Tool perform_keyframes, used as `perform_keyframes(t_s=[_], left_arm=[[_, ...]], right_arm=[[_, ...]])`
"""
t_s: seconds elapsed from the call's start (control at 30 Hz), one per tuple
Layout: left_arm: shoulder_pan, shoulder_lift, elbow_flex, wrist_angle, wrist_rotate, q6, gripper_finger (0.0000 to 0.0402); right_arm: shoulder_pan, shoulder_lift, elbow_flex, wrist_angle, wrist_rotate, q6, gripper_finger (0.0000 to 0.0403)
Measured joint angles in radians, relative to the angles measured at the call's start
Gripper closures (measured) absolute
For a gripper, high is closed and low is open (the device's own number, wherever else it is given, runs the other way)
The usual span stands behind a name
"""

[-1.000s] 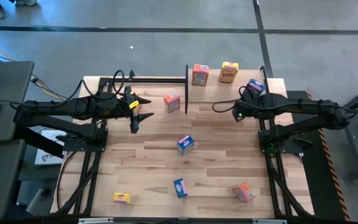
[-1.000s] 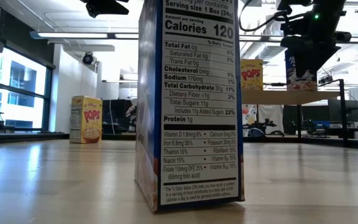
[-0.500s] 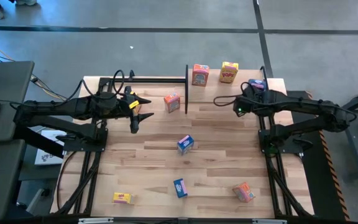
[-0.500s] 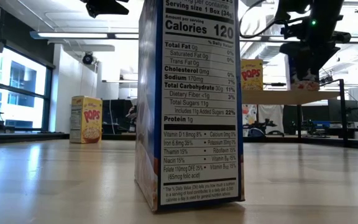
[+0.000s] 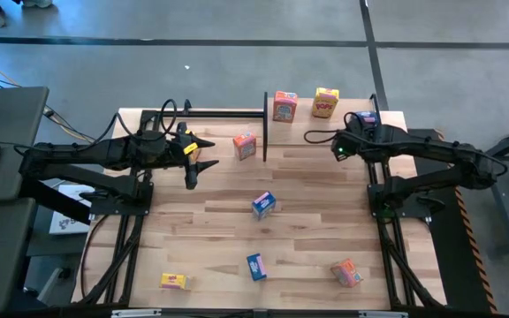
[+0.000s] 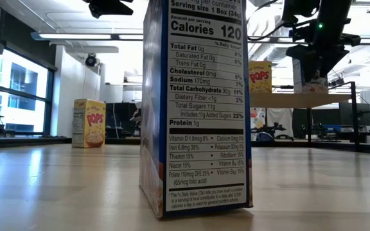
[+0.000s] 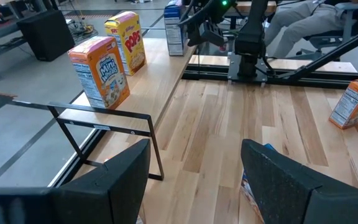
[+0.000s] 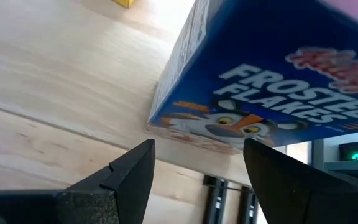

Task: Stack cereal on shelf
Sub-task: Put the top left blue cereal box on the shelf

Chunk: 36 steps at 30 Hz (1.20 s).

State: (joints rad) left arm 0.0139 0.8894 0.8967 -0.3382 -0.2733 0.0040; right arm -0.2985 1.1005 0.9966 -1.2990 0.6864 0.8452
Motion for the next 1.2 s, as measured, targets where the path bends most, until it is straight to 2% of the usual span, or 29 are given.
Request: perform_keyframes(t_s=[0.37, 0.77, 1.0, 1.2], left_arm=[[0.000, 0.000, 0.000, -0.001, 0.000, 0.000, 0.0158], [0.000, 0.000, 0.000, -0.006, 0.000, 0.034, 0.0158], [0.000, 0.000, 0.000, -0.006, 0.000, 0.034, 0.0158], [0.000, 0.000, 0.000, -0.007, 0.000, 0.034, 0.0158]], right_arm=[[-0.042, 0.015, 0.001, 0.032, 0.021, 0.013, 0.0164], [-0.049, 0.124, 0.001, 0.039, 0.048, 0.056, 0.0164], [-0.072, 0.123, 0.001, 0.049, 0.077, 0.071, 0.0164], [-0.116, 0.123, 0.001, 0.111, 0.056, 0.034, 0.0164]])
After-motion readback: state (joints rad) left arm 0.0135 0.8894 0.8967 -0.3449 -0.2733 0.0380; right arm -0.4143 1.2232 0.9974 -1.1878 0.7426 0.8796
